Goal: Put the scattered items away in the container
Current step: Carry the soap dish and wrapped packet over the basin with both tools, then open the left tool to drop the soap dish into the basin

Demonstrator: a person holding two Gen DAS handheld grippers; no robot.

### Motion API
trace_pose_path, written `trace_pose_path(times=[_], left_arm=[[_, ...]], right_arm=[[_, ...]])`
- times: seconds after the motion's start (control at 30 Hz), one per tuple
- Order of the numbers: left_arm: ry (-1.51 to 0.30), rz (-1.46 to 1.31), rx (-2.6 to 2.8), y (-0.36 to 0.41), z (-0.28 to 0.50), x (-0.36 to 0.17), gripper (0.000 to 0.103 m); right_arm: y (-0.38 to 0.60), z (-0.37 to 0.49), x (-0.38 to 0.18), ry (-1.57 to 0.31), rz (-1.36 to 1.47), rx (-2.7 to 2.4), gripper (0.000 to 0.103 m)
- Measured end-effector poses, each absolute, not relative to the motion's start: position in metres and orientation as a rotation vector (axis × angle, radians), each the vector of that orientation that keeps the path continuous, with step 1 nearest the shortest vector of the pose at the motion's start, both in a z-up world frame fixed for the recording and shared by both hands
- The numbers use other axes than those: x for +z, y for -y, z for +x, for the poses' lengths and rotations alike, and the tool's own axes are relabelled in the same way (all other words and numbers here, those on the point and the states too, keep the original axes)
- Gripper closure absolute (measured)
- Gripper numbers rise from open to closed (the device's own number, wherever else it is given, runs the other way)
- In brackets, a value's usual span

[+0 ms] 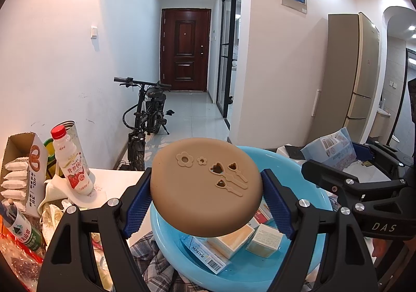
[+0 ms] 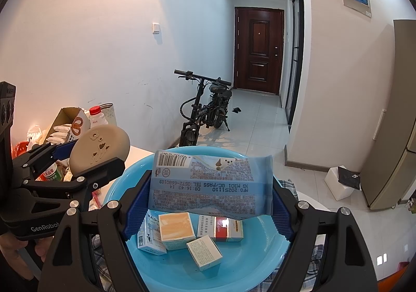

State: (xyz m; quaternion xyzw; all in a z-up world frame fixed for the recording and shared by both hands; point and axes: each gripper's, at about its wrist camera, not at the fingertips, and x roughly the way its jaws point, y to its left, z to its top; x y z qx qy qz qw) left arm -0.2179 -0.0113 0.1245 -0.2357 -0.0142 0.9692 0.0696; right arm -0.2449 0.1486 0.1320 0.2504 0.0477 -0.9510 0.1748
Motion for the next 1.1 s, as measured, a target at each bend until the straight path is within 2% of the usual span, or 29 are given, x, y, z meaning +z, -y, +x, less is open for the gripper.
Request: trace_pose_path(times=[0.57, 0.63, 0.73, 0.77, 0.9, 1.1], left_arm=[[0.043, -0.709, 2.914, 0.0095, -0.2188, 0.1221, 0.024], [0.046, -0.715, 2.918, 0.0099, -0.2194, 0.1216, 0.021], [0.014, -0.705, 2.98, 0.0098, -0.2194, 0.1218, 0.003], [0.008, -0.708, 3.008, 0.0105, -0.2198, 0.1218, 0.0], [0.069, -0.722, 2.962, 0.0153, -0.2202, 0.1217, 0.0], [0.069, -0.713, 2.967, 0.0161, -0.2186, 0.1223, 0.0]], right_arm=[[-0.1492, -0.2447, 0.1328, -0.137, 0.71, -2.696, 0.021], [-0.1492, -0.2447, 0.1328, -0.138, 0.71, -2.696, 0.021], [-0.1497, -0.2447, 0.133, -0.134, 0.708, -2.696, 0.021], [-0.1499, -0.2447, 0.133, -0.133, 0.707, -2.697, 0.021], [-0.1472, -0.246, 0.1327, -0.136, 0.711, -2.701, 0.021], [-0.1459, -0.2472, 0.1324, -0.133, 0.711, -2.7, 0.021]])
